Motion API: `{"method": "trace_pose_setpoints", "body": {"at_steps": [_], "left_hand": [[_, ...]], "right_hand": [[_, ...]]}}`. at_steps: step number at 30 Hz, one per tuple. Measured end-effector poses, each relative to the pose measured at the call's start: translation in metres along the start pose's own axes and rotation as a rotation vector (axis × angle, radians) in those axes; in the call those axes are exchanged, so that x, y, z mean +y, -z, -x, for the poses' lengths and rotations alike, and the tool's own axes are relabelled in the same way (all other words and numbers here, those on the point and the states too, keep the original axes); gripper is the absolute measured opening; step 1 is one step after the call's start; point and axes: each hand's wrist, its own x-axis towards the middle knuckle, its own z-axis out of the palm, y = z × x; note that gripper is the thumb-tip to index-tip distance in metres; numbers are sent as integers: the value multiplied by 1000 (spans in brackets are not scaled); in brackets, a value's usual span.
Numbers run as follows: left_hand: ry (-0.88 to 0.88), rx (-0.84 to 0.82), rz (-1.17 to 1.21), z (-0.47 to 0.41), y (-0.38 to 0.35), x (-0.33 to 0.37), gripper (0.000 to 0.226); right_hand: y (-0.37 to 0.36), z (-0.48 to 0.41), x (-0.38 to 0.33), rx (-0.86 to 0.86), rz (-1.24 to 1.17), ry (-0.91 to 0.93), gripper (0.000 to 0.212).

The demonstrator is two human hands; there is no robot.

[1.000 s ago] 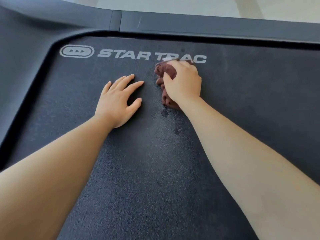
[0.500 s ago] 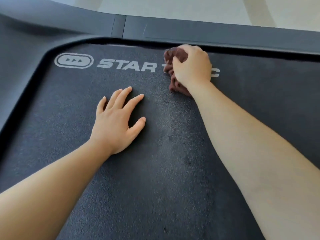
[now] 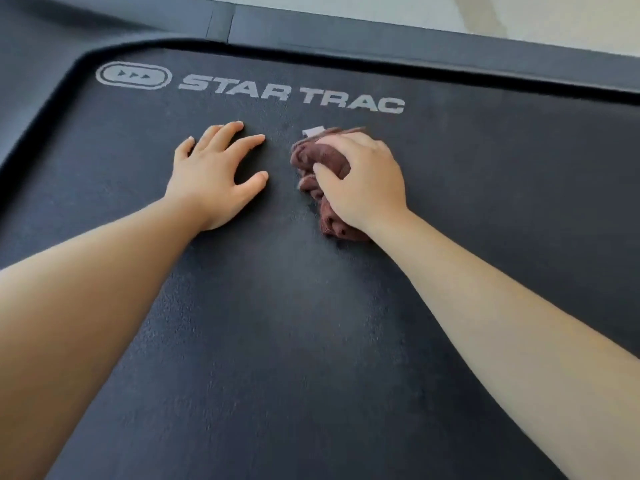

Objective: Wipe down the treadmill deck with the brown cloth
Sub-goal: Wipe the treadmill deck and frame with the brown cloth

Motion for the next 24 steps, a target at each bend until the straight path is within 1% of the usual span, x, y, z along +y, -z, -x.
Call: {"method": "trace_pose_setpoints", "body": {"at_steps": [4,5,7,9,11,13,16,18,20,22,24], "left_hand": [[11,49,18,13,1,6,53],[21,35,27,22,1,9,54],[13,-47,20,57,2,15,58],[-41,-121,20,108,7,20,63],[-114,-136,3,165,13,25,67],[-138,-122,-26,205,18,29,71],[-112,-113,-22,218,19,33,73],[-93,-95,-17,215,20,34,71],[-96,-90,-8,215,17,31,65],[-119,-104,7,218,17,26,58],[-138,-118,15,222,20,20,57]], "right_hand": [[13,89,-13,-35,-49,48,32],[17,113,-16,-34,-68,57,32],[25,165,-23,-49,-79,80,31],[33,207,-24,-82,-78,120,32],[38,220,-22,-98,-95,114,30],[35,204,-25,-79,-94,50,28],[21,170,-37,-10,-16,-61,29],[14,168,-44,-4,45,-93,31],[16,189,-47,-34,48,-69,32],[22,224,-51,-63,15,14,31],[27,255,-53,-92,1,98,32]]}}
